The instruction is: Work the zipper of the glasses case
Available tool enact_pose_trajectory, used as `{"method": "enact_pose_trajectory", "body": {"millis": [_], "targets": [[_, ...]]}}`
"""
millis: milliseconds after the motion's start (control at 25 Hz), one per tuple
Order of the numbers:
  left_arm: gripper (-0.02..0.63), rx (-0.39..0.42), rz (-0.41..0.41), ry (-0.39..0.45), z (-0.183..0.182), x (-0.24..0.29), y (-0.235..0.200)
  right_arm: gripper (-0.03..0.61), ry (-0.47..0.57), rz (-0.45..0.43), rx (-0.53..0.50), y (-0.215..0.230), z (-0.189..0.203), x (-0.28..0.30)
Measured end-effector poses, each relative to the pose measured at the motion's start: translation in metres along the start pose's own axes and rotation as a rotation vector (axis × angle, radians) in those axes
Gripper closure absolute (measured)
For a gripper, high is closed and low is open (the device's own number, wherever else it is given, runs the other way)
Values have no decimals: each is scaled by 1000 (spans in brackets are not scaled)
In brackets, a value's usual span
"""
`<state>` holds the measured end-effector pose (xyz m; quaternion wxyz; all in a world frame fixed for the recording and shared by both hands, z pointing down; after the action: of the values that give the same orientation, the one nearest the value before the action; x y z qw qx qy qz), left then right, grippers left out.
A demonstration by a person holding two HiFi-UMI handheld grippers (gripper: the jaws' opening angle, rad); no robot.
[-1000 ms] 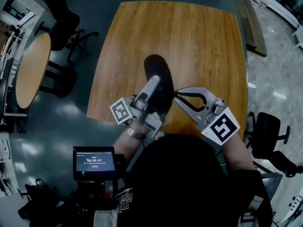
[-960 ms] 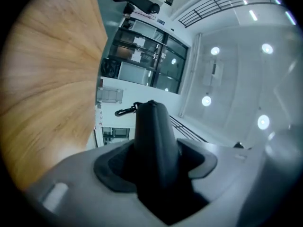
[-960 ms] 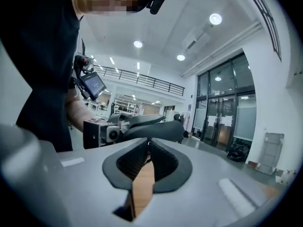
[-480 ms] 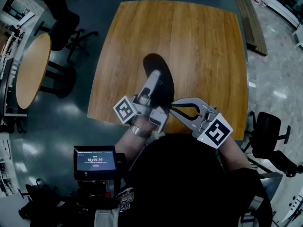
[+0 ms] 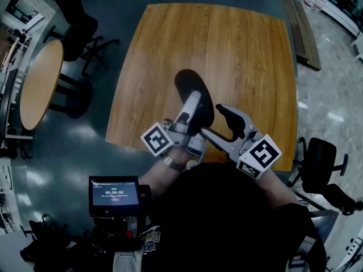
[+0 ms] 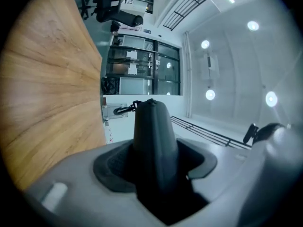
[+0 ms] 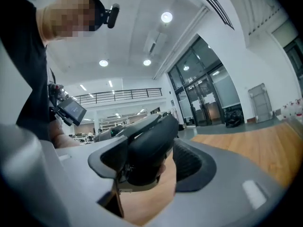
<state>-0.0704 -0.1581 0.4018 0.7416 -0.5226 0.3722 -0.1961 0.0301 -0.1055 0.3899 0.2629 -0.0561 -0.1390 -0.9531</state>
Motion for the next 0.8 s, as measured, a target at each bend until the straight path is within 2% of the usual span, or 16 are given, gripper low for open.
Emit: {"method": "enact_pose_trajectory", "body": {"millis": [120,240,320,480,560,640,680,720,800], "targets": [[353,49,-7,-19,3,0,3,285,-30,-27,19,-1,0,6],[353,80,-19,-57,2,-2,4,309,-58,-68,-7,-1,-1,7],[356,111,-18,-169,6,-4,5,337,-90,-127,-38,2,-1,1],[356,176,7,-487,21,-6,11,382,-162,-301,-125,8,-3,-20],[356,199,6,-580,22,-8,14,425,-172,-345,-146,13,-10,-27],[354,210,-14,-567,18,-9,15,572,-162,-329,-183,20,-17,-30],[353,179,-22,-521,15,-10,13,572,-151,-317,-209,21,-19,-31],[353,120,-25,-454,10,-12,10,556,-134,-312,-227,21,-21,-32],[354,-20,-8,-305,-3,-14,5,387,-88,-267,-239,19,-25,-33]]}}
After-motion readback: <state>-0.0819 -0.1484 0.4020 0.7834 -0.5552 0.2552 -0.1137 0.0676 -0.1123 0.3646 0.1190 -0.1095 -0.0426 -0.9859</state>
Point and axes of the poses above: the fingertips, and each gripper's own axes: x forward along the fingers, y to its right, z out of its underside, the point moved 5 cm from there along -x, backward along the fingers, and after that the axes turned 10 degrees about -y, right-handed, at the moved point
